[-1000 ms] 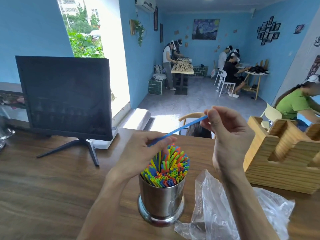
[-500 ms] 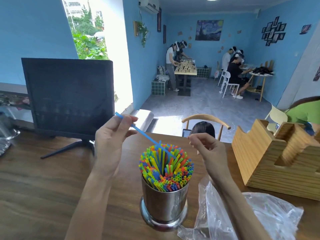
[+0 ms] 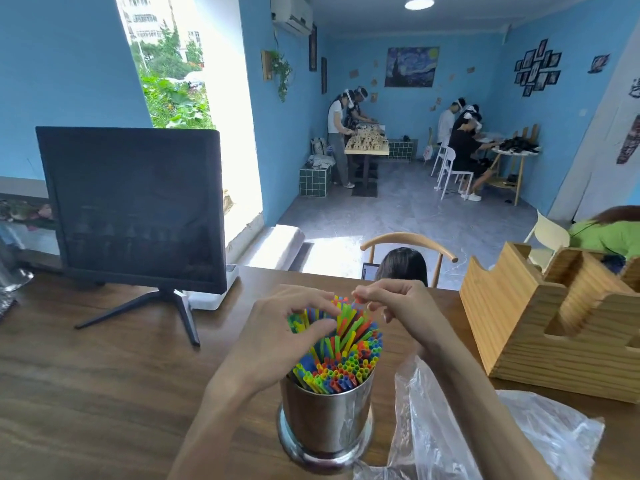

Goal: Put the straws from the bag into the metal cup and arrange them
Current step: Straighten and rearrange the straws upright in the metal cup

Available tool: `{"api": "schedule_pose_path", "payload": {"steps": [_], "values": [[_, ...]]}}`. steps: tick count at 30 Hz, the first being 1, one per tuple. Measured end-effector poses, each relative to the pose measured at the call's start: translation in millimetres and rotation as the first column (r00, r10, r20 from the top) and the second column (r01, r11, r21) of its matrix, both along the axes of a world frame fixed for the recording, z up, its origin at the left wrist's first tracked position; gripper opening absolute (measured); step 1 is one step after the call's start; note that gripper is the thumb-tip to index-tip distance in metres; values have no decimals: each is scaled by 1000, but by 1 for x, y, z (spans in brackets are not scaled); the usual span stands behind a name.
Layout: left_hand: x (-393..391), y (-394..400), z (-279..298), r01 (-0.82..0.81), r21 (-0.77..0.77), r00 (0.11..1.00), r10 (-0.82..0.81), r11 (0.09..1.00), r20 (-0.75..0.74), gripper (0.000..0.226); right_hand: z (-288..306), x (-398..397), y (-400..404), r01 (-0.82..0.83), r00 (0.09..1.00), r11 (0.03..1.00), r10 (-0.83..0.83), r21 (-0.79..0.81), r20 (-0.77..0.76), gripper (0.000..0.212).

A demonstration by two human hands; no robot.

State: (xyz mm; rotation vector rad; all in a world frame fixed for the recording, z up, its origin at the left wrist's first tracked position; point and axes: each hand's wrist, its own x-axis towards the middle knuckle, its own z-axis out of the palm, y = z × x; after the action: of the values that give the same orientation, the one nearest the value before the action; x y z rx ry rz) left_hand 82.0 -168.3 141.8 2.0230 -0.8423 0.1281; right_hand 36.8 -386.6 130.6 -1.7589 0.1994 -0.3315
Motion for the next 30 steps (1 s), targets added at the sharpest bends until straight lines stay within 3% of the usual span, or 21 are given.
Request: {"api": "schedule_pose_path", "payload": {"steps": [3,6,9,14,17,20,23,30], "values": [[2,1,3,60,36,998,-59,998,-35,11,16,-5,-2,60,987,996,-69,68,148,11],[2,-3,9,5,-50,997,-8,999,-70,22,30,-11,2,52,950,992,-84,113,302,10],[-2,-13,18,31,-120,999,-35,992,-34,35,42,-20,14,-29,902,998,5,49,432,18],[-6,-25,27,78,-155,995,-68,985,69,24,53,-28,30,-158,851,987,131,9,509,17],[-3,-23,24,39,-224,999,-31,974,41,27,45,-14,19,-104,910,989,54,101,412,26],[-1,-20,20,37,-168,997,-26,985,68,53,22,4,3,19,992,985,2,-169,123,18],[-1,-18,16,45,-113,997,-37,993,73,70,-4,11,-4,-80,993,943,45,-323,-112,15],[3,-13,11,113,-6,993,-112,994,43,72,1,11,-8,-189,977,960,163,-205,-138,23]]}}
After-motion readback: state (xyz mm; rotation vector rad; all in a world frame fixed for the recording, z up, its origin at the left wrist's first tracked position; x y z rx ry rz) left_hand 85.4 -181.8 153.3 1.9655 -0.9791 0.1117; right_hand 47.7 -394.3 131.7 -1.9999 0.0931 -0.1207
